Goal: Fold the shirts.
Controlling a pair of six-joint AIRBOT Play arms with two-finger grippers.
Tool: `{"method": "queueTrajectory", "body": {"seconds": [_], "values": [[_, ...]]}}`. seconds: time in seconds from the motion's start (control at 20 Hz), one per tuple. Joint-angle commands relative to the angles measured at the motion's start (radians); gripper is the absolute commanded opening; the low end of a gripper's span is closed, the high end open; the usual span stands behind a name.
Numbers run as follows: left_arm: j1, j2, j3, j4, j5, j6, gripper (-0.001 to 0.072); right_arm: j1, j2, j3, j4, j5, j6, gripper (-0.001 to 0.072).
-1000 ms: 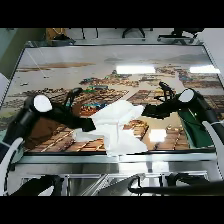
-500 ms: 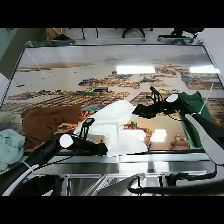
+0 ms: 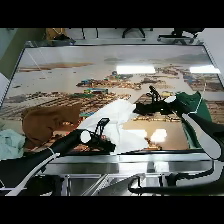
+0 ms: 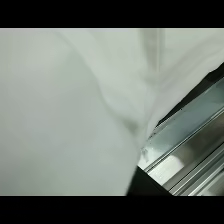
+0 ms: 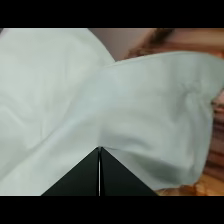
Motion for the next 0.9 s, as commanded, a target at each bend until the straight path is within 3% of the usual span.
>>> {"method": "queueTrajectory", "body": {"seconds": [0.0,0.15,0.25,0.3,0.5,0.85], "values": [[0.062,0.037,0.048,0.059,-0.085,0.016,0.0010,-0.001,0.003,0.011,0.013,-0.018,-0.020,0.0016],[0.140,0.158,0.047,0.071,-0.159,0.018,0.0009,-0.012,0.034,0.027,0.011,-0.019,-0.076,0.0031],[0.181,0.224,0.047,0.104,-0.224,0.016,0.0009,-0.062,0.055,0.044,0.011,-0.019,-0.084,0.0442],[0.201,0.256,0.047,0.117,-0.258,0.016,0.0009,-0.092,0.058,0.047,0.011,-0.019,-0.083,0.0473],[0.257,0.349,0.047,0.120,-0.293,0.016,0.0010,-0.161,0.027,0.047,0.010,0.058,-0.084,0.0473],[0.309,0.395,0.047,0.120,-0.301,0.016,0.0010,-0.110,-0.052,0.045,-0.009,0.140,-0.083,0.0460]]}}
